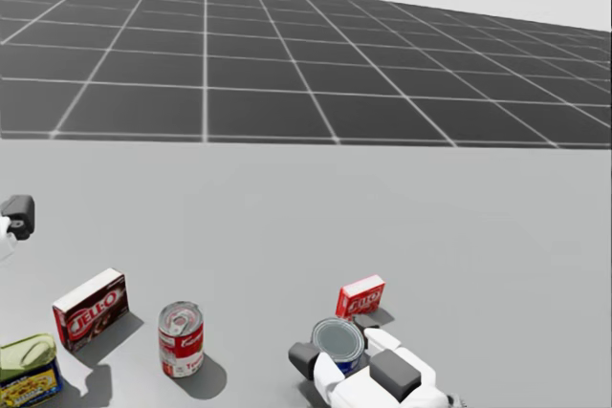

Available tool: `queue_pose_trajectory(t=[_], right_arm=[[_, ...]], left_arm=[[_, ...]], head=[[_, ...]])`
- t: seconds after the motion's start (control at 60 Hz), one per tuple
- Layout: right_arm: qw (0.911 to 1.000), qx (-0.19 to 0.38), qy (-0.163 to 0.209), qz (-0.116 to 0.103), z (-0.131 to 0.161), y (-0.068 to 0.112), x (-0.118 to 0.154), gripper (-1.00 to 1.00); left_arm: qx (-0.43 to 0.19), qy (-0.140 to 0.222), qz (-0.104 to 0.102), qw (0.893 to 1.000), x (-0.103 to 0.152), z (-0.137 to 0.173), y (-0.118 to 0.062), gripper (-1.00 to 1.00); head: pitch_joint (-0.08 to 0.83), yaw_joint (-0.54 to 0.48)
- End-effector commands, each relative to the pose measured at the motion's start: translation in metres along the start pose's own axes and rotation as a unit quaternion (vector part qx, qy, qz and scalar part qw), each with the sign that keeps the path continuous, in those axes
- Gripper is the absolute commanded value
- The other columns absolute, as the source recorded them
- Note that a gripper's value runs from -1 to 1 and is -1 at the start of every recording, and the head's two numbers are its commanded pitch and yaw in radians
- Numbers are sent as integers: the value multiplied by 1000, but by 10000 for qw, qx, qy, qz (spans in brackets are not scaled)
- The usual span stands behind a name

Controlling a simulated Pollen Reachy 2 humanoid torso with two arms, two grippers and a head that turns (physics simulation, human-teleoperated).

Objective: Pick up the tuna fish can and lift it.

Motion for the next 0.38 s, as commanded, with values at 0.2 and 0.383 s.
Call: queue_pose_trajectory(t=[0.2, 0.383], right_arm=[[9890, -352, -1271, 665, 20, -21, 125, 1000], [9745, -554, -1920, 1023, 33, -27, 176, 1000]], left_arm=[[9, 2, -2, 10000, 1, -1, 0, -1000], [25, -5, 7, 10000, 1, -1, 0, -1000]], head=[[367, -229], [365, -229]])
